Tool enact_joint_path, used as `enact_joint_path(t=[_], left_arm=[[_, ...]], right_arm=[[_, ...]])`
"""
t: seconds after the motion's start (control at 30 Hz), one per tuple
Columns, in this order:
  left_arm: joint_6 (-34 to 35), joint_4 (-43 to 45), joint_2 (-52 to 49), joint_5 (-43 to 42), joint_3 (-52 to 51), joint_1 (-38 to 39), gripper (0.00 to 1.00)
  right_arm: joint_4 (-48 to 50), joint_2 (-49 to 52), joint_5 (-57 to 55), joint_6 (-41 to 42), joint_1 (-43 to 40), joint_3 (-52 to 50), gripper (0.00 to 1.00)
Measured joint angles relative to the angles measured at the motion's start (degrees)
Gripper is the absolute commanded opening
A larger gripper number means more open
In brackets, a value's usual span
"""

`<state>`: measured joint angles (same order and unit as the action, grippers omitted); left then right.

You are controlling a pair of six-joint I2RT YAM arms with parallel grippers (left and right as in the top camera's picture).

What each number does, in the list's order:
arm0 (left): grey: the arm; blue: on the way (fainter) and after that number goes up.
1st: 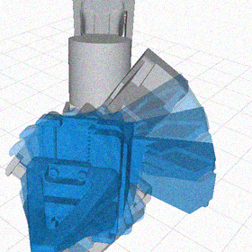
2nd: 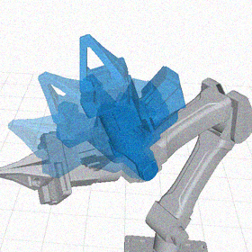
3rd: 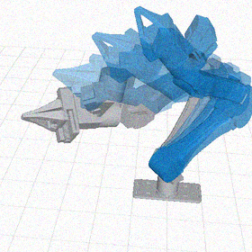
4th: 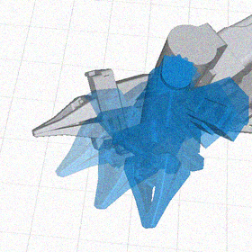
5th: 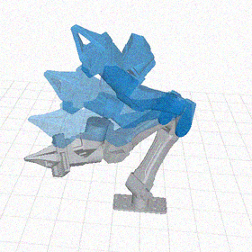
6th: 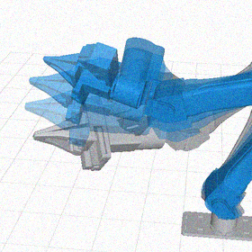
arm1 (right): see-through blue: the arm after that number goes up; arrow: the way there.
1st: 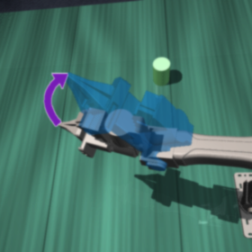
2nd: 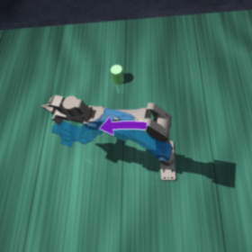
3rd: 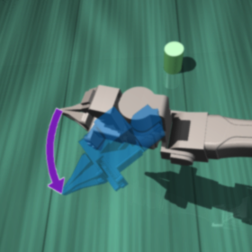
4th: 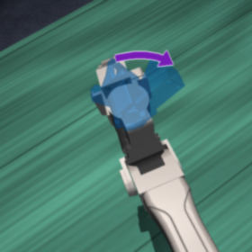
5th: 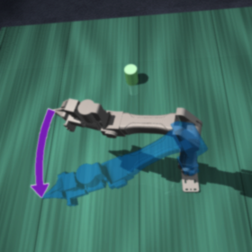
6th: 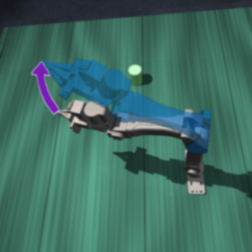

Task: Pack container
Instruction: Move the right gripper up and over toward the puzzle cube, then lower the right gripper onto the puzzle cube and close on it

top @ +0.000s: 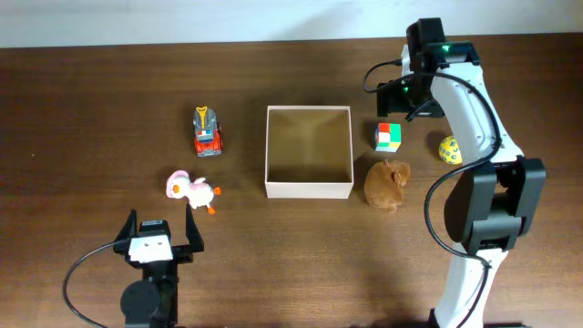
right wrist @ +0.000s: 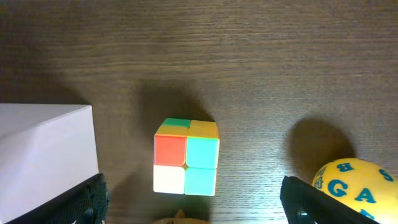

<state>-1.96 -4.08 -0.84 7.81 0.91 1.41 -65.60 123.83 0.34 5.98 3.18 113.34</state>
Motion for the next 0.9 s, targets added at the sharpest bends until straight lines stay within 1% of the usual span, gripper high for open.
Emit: enact_joint_path(t=[0.13, 0.4, 0.53, 0.9], left_arm=[[0.0, 0.0, 0.0, 0.0, 0.0, 0.0, 0.99], [0.0, 0.0, 0.0, 0.0, 0.0, 0.0, 0.99], [0.0, 0.0, 0.0, 0.0, 0.0, 0.0, 0.99], [0.0, 0.0, 0.0, 0.0, 0.0, 0.0, 0.99]], right_arm=[[1.6, 0.0, 0.0, 1.6, 0.0, -1.4, 0.93], [5.1, 0.1, -0.2, 2.8, 0.0, -8.6, 0.96], [6.7, 0.1, -0.3, 2.8, 0.0, -9.7, 0.98], [11.1, 0.2, -0.3, 2.4, 0.1, -13.2, 0.98]])
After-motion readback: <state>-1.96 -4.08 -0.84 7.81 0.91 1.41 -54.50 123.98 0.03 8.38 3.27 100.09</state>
